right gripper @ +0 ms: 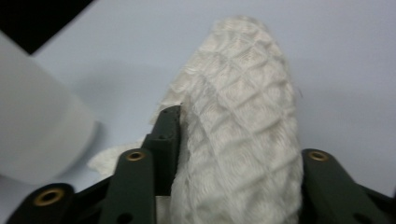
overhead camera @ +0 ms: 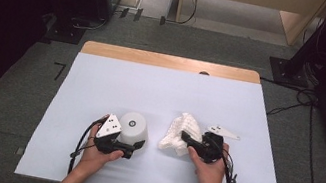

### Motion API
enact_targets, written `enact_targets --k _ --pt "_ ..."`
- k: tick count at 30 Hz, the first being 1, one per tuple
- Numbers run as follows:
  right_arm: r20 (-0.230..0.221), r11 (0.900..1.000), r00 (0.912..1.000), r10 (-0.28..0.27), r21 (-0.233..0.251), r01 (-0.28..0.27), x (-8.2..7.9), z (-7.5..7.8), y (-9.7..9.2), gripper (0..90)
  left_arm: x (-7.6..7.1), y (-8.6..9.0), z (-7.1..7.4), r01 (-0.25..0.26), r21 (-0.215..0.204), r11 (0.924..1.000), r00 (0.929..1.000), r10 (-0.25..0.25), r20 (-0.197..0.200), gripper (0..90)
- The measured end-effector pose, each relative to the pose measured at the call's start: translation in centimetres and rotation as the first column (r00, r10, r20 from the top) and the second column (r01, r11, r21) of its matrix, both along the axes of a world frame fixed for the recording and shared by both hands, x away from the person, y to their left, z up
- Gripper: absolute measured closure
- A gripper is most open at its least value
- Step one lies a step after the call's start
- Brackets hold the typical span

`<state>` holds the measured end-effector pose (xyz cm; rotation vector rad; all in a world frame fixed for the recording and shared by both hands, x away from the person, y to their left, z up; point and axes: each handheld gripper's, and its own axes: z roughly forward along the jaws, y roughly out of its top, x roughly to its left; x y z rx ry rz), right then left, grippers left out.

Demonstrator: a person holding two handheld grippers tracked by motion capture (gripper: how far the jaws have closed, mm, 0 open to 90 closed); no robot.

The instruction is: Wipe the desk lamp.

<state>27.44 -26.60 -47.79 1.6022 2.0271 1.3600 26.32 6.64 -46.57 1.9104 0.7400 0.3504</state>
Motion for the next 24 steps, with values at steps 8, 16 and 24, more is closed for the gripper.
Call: enact_targets --k 8,16,24 --pt "0.022 0.9915 0.9931 -0.115 -0.058 0.116 -0.1 1.2 -3.2 25.5 0.0 0.0 -0.1 0.000 0.003 1.0000 1.0000 0.000 -0.001 8.2" --pt "0.177 0.9978 0.9839 -0.028 -0.054 0.039 -1.4 3.5 -2.8 25.5 0.0 -0.1 -0.1 0.008 0.012 0.9999 1.0000 -0.008 0.000 8.3" --pt "0.073 0.9848 0.9948 -0.070 -0.153 0.081 0.0 0.7 -2.2 22.2 0.0 -0.2 -0.2 0.009 0.012 0.9999 1.0000 -0.009 -0.001 8.2"
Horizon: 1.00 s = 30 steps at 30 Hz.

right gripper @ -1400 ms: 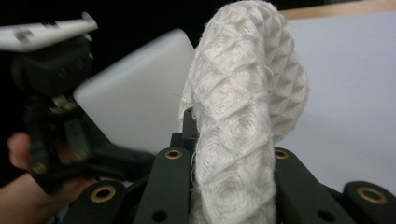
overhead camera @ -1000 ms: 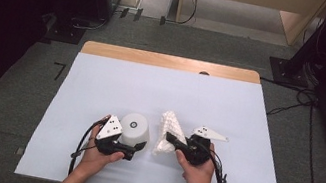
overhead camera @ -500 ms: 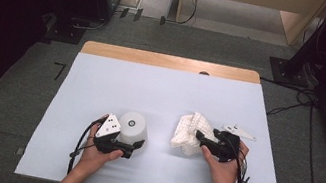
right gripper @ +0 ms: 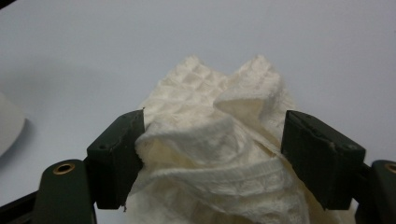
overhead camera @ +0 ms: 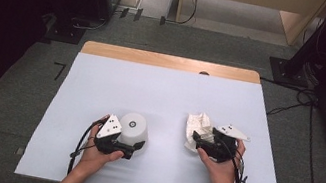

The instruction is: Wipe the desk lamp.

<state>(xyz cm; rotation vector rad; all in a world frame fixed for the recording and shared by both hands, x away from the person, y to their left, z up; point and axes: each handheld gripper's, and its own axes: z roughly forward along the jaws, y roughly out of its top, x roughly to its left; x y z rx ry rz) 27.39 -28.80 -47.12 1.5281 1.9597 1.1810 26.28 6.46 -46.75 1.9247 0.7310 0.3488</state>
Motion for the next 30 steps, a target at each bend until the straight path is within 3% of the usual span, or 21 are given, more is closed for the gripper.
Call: enact_targets --k 3,5,8,10,14,18,21,25,30 --pt "-0.023 0.9997 0.9997 0.006 -0.023 -0.007 0.5 -1.0 0.3 22.5 0.0 -0.1 -0.1 0.004 0.008 1.0000 1.0000 -0.004 0.001 8.2" --pt "-0.027 0.9977 0.9994 0.019 -0.064 -0.021 0.7 -1.4 0.8 22.2 0.0 -0.2 -0.1 0.007 0.010 0.9999 1.0000 -0.007 0.000 8.2" --pt "-0.069 0.9932 0.9975 0.018 -0.114 -0.026 1.1 -2.2 1.0 19.0 0.0 -0.2 -0.1 0.013 0.013 0.9998 0.9999 -0.013 -0.002 8.2" --pt "-0.069 0.9928 0.9974 0.024 -0.115 -0.032 1.1 -2.4 0.9 18.3 0.0 -0.2 -0.2 0.015 0.016 0.9998 0.9999 -0.015 -0.001 8.3" --pt "-0.066 0.9816 0.9976 0.024 -0.187 -0.036 1.2 -2.6 1.2 13.5 0.0 -0.4 -0.4 0.008 0.034 0.9994 1.0000 -0.008 0.005 8.3" --pt "-0.079 0.9814 0.9967 0.020 -0.189 -0.035 1.3 -2.6 1.1 12.5 -0.2 -0.8 -0.7 0.000 0.080 0.9968 0.9994 -0.003 0.035 8.2" --pt "-0.084 0.9806 0.9964 0.016 -0.194 -0.032 1.4 -2.6 1.1 13.0 -0.3 -0.8 -0.7 0.000 0.080 0.9968 0.9994 -0.003 0.035 8.1" --pt "-0.086 0.9780 0.9958 0.033 -0.203 -0.050 1.3 -2.5 0.9 24.5 -0.9 -0.7 -0.9 -0.050 0.081 0.9954 0.9983 0.048 0.033 6.0" --pt "-0.072 0.9825 0.9971 0.023 -0.183 -0.036 1.2 -2.3 0.4 46.9 -2.4 -1.1 -0.5 -0.149 0.079 0.9856 0.9877 0.145 0.059 5.4"
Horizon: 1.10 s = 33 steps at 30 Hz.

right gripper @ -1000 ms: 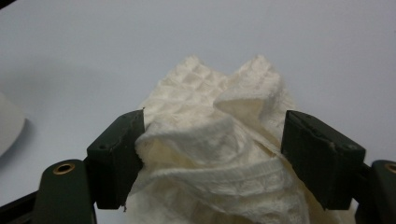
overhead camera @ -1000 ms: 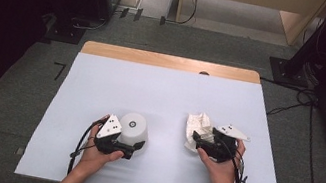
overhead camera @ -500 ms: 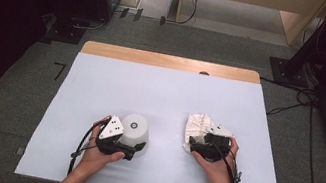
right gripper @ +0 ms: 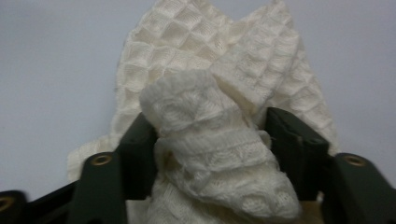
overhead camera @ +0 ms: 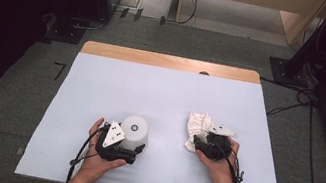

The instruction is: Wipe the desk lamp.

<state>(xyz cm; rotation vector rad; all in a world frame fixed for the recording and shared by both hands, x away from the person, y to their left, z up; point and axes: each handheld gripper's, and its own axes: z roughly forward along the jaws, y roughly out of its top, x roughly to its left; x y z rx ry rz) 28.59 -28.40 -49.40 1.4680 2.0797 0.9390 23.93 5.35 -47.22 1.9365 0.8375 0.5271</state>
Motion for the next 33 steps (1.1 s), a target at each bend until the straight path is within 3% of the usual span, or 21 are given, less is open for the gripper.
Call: enact_targets --k 3,6,9,12,13,17,19,22,24,27,30,33 --pt "0.012 0.9998 0.9998 -0.018 0.012 0.018 0.1 0.0 -0.3 60.3 -0.8 -0.3 0.1 -0.044 -0.031 0.9986 0.9990 0.044 -0.002 3.3" --pt "0.021 0.9998 0.9997 -0.012 0.014 0.012 0.0 0.0 -0.2 69.7 -1.0 -1.1 -0.1 -0.106 -0.014 0.9943 0.9944 0.106 -0.006 2.1" --pt "0.042 0.9999 0.9991 -0.011 -0.001 0.011 -0.3 0.0 0.0 74.2 -0.8 -1.6 -0.3 -0.176 0.006 0.9843 0.9842 0.176 -0.018 2.1" --pt "0.046 0.9993 0.9988 -0.019 0.034 0.017 -0.4 0.2 -0.3 75.7 -0.6 -1.6 -0.4 -0.201 -0.001 0.9797 0.9792 0.200 -0.031 2.0" --pt "0.062 0.9987 0.9980 -0.016 0.050 0.013 -0.5 0.4 -0.4 75.8 -0.7 -1.6 -0.4 -0.199 -0.001 0.9800 0.9798 0.199 -0.021 8.2" --pt "0.113 0.9891 0.9936 0.005 0.146 -0.022 -1.3 1.9 -0.2 75.8 -0.1 -0.7 -0.4 -0.157 -0.029 0.9871 0.9872 0.157 -0.030 8.3" --pt "0.148 0.9826 0.9880 0.043 0.173 -0.068 -1.8 2.9 0.5 75.8 0.6 0.0 -0.2 -0.128 -0.071 0.9892 0.9907 0.124 -0.054 8.4" --pt "0.202 0.9741 0.9736 0.107 0.175 -0.143 -2.6 4.4 2.1 75.7 1.3 1.3 0.5 -0.027 -0.176 0.9841 0.9975 0.016 -0.068 8.4" --pt "0.237 0.9643 0.9613 0.140 0.188 -0.187 -3.2 5.3 3.1 75.6 1.5 1.6 1.1 0.038 -0.207 0.9776 0.9971 -0.051 -0.058 8.4" --pt "0.287 0.9389 0.9380 0.195 0.222 -0.263 -4.1 6.5 4.6 75.5 1.6 1.7 1.5 0.094 -0.221 0.9707 0.9926 -0.108 -0.055 8.5" --pt "0.343 0.9232 0.9098 0.233 0.216 -0.318 -5.1 7.5 6.1 75.4 1.7 1.3 1.4 0.151 -0.224 0.9629 0.9831 -0.170 -0.069 8.5" --pt "0.364 0.9028 0.8901 0.274 0.221 -0.369 -5.8 7.9 7.4 75.2 1.4 0.8 1.4 0.181 -0.212 0.9603 0.9785 -0.197 -0.060 8.5"
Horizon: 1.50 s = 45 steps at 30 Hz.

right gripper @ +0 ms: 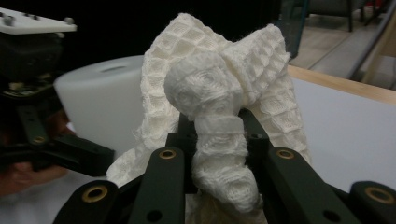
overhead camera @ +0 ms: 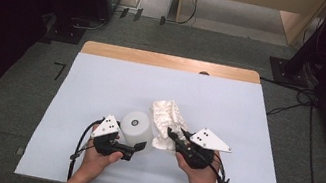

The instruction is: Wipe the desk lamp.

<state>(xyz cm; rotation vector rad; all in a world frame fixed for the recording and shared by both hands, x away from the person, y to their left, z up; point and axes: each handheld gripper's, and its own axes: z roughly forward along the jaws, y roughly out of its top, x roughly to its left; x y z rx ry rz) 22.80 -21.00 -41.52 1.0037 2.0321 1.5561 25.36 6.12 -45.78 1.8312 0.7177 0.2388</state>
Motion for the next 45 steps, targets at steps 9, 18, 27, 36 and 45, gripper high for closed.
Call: enact_targets --k 9,18,27,36,45 --pt "-0.106 0.9971 0.9934 0.043 -0.057 -0.050 0.7 -3.4 1.9 75.1 0.5 1.2 1.0 -0.021 -0.071 0.9972 0.9998 0.020 -0.009 8.5" --pt "-0.081 0.9979 0.9966 0.015 -0.061 -0.020 0.4 -3.1 2.1 75.0 0.7 0.9 0.4 -0.018 -0.039 0.9991 0.9997 0.017 -0.016 8.5" --pt "0.007 0.9996 0.9999 -0.010 -0.025 0.011 -0.5 -0.8 1.3 74.8 0.5 -0.3 0.0 0.006 0.003 1.0000 1.0000 -0.006 -0.007 8.6" --pt "-0.082 0.9975 0.9965 -0.018 -0.069 0.012 0.3 -3.5 1.1 74.6 1.2 0.2 -0.2 -0.056 -0.011 0.9984 0.9984 0.056 0.007 8.5" --pt "-0.078 0.9974 0.9951 -0.061 -0.043 0.058 0.5 -3.2 -0.5 74.4 1.2 -1.1 -1.5 -0.105 0.150 0.9831 0.9920 0.092 0.087 8.4"
